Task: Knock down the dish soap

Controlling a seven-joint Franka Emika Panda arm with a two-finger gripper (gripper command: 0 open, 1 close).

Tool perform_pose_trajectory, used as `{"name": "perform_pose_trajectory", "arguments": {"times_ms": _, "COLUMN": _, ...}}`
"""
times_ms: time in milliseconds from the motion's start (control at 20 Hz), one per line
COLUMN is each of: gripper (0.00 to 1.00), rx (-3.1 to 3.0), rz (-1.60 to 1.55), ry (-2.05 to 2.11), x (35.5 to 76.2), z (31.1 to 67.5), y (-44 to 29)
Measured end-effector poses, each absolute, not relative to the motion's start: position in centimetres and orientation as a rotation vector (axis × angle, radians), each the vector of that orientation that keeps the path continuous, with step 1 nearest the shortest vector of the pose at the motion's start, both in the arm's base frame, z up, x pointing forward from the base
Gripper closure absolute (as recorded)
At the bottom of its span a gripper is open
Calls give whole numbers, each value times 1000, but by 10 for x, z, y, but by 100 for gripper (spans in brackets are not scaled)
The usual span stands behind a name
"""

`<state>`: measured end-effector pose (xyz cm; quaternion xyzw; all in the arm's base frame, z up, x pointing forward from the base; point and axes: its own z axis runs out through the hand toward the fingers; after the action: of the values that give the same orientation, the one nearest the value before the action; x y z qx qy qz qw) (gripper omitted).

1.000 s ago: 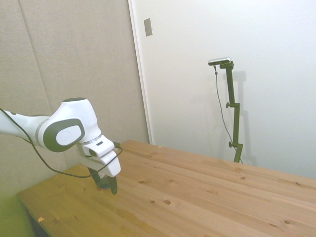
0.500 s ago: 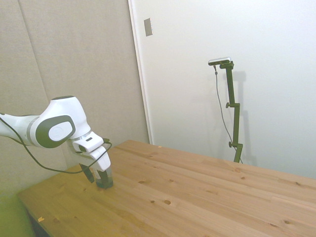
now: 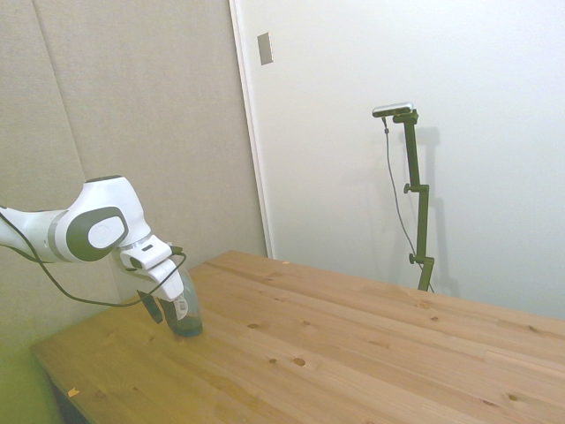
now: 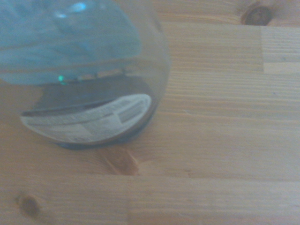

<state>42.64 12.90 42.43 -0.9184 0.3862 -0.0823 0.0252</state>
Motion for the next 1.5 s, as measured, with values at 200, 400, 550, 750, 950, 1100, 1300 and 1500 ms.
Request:
{"name": "perform_pose_trajectory", "arguments": {"times_ms": 200, "gripper": 100, "rx": -2840, "rz": -265, "ry": 1168, "x": 435, "z": 425, "y": 160}}
{"name": "perform_pose_trajectory", "arguments": {"times_ms": 400, "gripper": 100, "rx": -2828, "rz": -301, "ry": 1169, "x": 444, "z": 432, "y": 178}}
{"name": "perform_pose_trajectory", "arguments": {"times_ms": 550, "gripper": 100, "rx": -2805, "rz": -338, "ry": 1181, "x": 459, "z": 435, "y": 183}}
{"name": "perform_pose_trajectory", "arguments": {"times_ms": 750, "gripper": 100, "rx": -2768, "rz": -422, "ry": 1204, "x": 487, "z": 440, "y": 192}}
{"name": "perform_pose_trajectory", "arguments": {"times_ms": 950, "gripper": 100, "rx": -2736, "rz": -503, "ry": 1247, "x": 524, "z": 440, "y": 189}}
{"name": "perform_pose_trajectory", "arguments": {"times_ms": 1100, "gripper": 100, "rx": -2711, "rz": -561, "ry": 1291, "x": 557, "z": 440, "y": 175}}
{"name": "perform_pose_trajectory", "arguments": {"times_ms": 1300, "gripper": 100, "rx": -2670, "rz": -622, "ry": 1325, "x": 594, "z": 436, "y": 158}}
{"name": "perform_pose_trajectory", "arguments": {"times_ms": 1500, "gripper": 100, "rx": -2619, "rz": -693, "ry": 1369, "x": 626, "z": 432, "y": 145}}
